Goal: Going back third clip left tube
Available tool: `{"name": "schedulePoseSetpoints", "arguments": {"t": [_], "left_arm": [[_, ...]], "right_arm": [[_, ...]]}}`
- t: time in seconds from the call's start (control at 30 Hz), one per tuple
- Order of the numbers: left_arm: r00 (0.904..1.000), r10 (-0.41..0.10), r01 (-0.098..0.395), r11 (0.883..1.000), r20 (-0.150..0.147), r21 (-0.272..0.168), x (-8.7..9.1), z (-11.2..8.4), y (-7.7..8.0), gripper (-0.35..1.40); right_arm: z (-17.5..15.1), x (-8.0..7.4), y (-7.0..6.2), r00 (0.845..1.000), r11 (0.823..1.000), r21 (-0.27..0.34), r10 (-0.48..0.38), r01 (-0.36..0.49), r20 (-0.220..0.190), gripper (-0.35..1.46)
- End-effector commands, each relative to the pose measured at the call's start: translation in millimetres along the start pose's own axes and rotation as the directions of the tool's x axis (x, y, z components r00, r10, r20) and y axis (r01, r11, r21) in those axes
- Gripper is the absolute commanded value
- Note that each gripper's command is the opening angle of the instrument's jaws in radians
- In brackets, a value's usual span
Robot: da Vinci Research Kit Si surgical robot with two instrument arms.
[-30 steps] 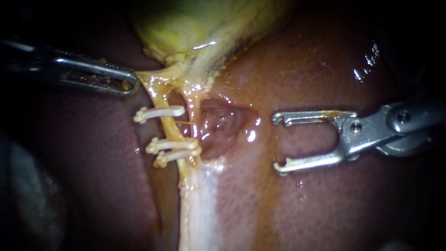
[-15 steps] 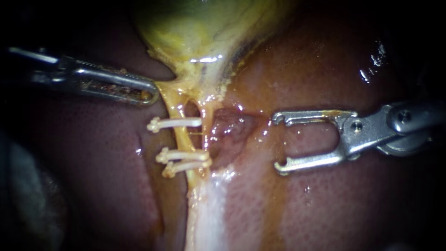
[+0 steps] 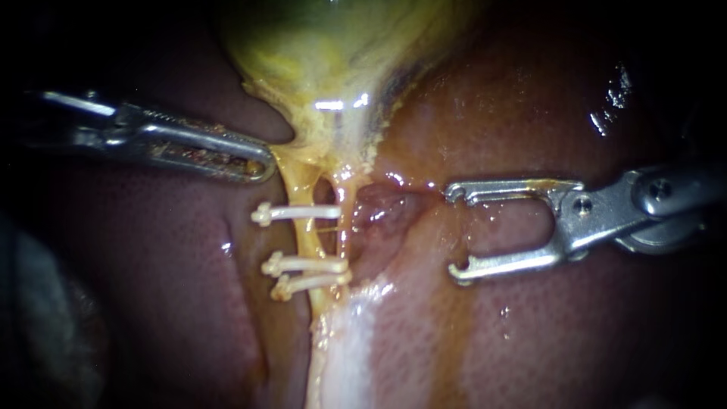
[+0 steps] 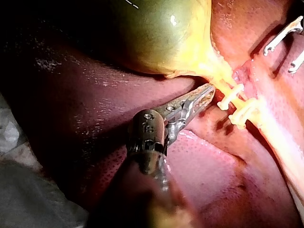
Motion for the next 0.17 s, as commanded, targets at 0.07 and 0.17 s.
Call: {"name": "schedulePoseSetpoints", "arguments": {"t": [0.07,0.17], "left_arm": [[1.0,0.001,-0.001,1.0,0.001,-0.002,0.0,0.0,0.0,-0.35],[1.0,0.001,-0.001,1.0,0.001,-0.002,0.0,0.1,0.0,-0.35]], "right_arm": [[0.0,0.0,0.0,1.0,1.0,0.0,0.0,0.0,0.0,0.49],[0.0,0.0,0.0,1.0,1.0,0.0,0.0,0.0,0.0,0.49]]}}
